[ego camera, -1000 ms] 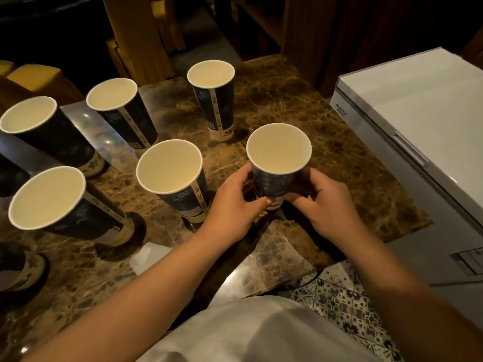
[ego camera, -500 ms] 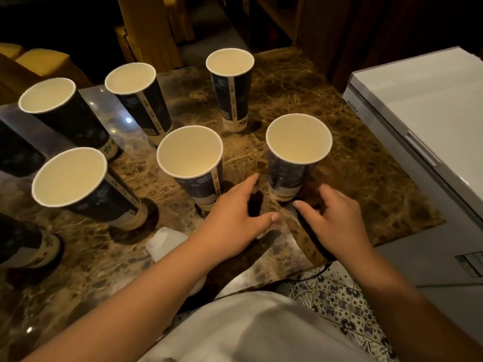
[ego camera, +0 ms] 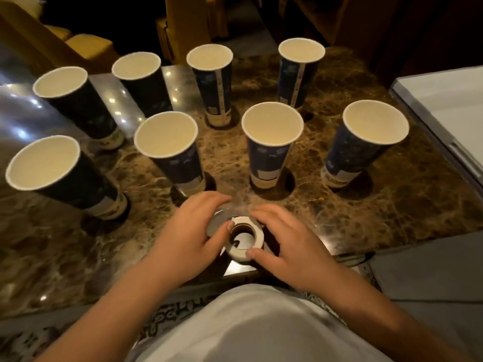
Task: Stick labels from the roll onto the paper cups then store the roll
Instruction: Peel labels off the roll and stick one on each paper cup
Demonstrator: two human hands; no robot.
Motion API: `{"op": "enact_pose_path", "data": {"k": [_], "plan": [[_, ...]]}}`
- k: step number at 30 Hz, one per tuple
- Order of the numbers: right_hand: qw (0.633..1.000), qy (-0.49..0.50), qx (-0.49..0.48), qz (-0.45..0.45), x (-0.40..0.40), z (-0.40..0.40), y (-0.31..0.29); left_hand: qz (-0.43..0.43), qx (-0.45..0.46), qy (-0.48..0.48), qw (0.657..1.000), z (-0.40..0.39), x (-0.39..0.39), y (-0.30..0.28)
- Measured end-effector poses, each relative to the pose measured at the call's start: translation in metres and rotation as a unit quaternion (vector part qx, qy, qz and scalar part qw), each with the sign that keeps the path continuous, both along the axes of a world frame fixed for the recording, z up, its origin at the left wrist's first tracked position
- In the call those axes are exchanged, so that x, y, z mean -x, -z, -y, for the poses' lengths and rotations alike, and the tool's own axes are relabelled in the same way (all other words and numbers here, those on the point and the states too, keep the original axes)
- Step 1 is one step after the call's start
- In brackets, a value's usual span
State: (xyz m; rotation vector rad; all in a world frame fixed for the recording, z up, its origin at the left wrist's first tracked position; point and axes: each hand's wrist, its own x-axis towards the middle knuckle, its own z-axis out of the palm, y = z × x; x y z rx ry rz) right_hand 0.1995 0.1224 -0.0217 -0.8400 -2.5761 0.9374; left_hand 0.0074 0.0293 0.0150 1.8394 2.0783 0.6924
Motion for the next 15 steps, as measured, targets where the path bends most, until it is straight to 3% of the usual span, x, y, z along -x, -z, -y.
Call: {"op": "enact_pose_path", "data": {"k": [10,15], "plan": [[0.999,0.037,-0.014,0.035,0.029,0.030,-0.007,0.002,0.083,-0.025,0.996,0.034,0.028,0.020],[0.996,0.034,0.031,0.081,0.032,0.032,-0.012,0.101,0.076,-0.061,0.990,0.041,0.039,0.024]]}}
